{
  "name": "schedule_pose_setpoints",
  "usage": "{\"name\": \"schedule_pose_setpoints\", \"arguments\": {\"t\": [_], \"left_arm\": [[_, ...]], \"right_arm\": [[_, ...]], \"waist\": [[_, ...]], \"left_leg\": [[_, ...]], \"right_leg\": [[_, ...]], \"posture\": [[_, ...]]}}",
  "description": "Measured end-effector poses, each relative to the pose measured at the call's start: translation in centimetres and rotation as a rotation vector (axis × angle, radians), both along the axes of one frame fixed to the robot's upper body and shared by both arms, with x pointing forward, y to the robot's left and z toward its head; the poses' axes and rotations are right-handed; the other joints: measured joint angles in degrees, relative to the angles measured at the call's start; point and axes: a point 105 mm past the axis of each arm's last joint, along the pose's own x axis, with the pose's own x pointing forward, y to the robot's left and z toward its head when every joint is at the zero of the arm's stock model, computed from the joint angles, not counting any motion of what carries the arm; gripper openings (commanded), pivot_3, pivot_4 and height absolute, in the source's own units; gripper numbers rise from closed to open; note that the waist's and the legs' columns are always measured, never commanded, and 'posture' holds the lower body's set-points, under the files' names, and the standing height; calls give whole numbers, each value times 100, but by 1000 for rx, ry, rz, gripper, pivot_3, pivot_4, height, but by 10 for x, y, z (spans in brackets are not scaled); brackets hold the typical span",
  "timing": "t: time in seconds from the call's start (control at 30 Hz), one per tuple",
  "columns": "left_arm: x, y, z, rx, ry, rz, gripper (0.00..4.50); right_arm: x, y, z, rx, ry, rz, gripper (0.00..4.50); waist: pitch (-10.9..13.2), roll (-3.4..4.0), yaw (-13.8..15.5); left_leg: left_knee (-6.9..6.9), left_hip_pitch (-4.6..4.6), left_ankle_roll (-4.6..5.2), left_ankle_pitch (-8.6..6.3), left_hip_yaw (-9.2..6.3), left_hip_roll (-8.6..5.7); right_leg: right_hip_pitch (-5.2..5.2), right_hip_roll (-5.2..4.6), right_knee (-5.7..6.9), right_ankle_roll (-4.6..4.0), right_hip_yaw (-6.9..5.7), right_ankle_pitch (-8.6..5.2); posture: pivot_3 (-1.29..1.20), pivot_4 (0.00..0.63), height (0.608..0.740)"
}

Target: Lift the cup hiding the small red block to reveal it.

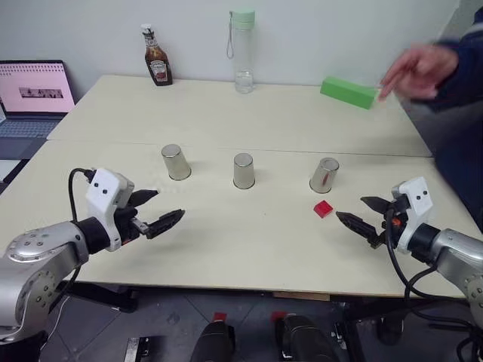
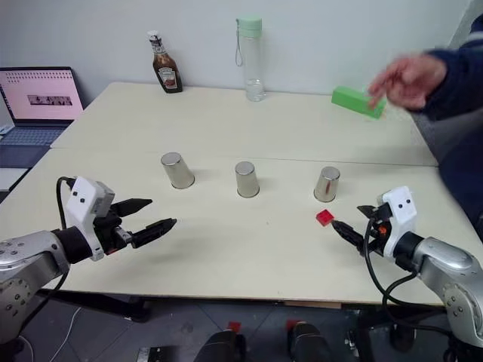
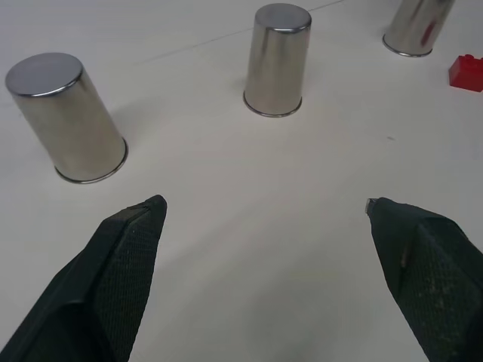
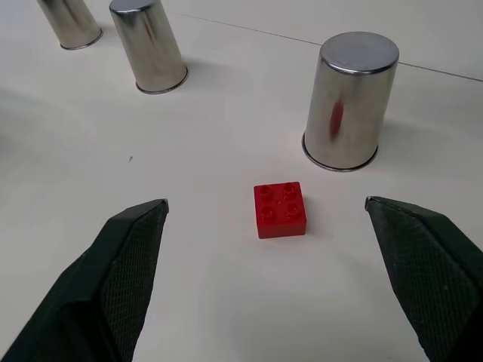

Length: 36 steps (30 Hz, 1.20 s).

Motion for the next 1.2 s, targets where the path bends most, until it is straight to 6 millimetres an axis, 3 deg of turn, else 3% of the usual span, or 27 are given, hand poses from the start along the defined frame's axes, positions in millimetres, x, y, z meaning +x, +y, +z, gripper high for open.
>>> {"name": "schedule_pose_setpoints", "arguments": {"t": [1.2], "left_arm": [[-2, 3, 0, 8, 34, -31, 4500]], "right_arm": [[6, 2, 0, 19, 6, 22, 4446]], "waist": [[0, 0, 0]], "left_leg": [[-2, 0, 0, 0, 3, 0]], "right_leg": [[-1, 1, 1, 1, 2, 1]], "posture": [[0, 150, 740]]}}
